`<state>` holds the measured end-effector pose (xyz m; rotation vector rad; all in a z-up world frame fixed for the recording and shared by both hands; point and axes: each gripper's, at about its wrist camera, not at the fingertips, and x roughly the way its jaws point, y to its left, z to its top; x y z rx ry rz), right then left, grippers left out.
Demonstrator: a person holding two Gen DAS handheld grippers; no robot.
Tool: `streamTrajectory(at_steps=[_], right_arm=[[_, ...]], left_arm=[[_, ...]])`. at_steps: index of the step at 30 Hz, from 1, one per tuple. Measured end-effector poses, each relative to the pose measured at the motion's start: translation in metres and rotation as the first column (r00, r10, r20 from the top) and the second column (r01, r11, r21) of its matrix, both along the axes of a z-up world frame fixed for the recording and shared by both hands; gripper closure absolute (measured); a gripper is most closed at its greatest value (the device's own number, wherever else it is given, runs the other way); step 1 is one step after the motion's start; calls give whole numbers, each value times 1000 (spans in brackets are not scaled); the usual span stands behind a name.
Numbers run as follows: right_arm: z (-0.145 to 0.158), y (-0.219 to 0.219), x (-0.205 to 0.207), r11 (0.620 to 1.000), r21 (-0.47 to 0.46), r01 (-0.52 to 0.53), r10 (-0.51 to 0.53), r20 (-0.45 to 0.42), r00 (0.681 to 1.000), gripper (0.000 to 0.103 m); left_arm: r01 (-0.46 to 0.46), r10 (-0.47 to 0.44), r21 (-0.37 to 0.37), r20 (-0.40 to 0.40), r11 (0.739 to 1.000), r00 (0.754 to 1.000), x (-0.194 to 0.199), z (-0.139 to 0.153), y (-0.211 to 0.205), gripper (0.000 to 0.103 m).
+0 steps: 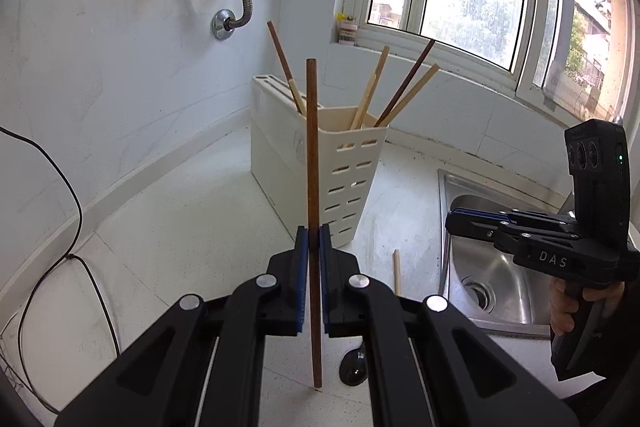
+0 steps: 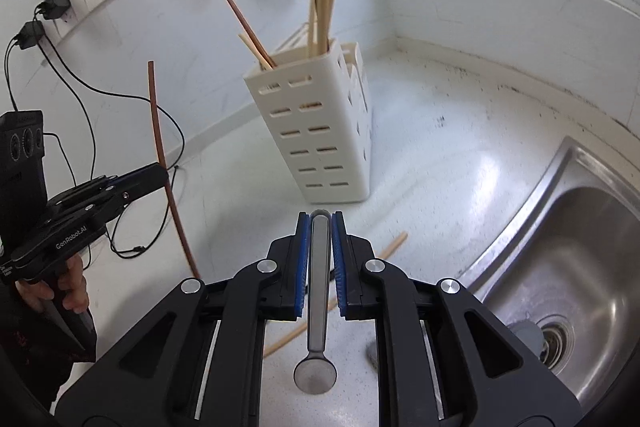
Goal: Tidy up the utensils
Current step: 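Lift the brown chopstick with the left tool while the right tool lifts the metal spoon toward the holder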
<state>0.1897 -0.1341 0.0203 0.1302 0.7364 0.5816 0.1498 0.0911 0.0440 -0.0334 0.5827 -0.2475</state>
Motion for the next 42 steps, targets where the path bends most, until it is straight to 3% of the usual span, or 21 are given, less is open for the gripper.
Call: streamTrajectory(at_steps=[7,15,33,42], right_arm=[[24,9,-1,999,3,-32,31,114,993,92],[53,12,3,998,-31,-49,54,184,981,92],[165,12,52,997,50,-54,31,379,925,92],[169,27,80,999,36,-38,21,394,919,92]], left_arm=[[-13,13,-14,35,1000,999,0,11,-1,98],[-27,29,-32,58,999,998,3,27,0,98],[17,16,-126,255,992,967,41,126,-10,98],[11,29,-139,283,990,959,69,135,-15,98]])
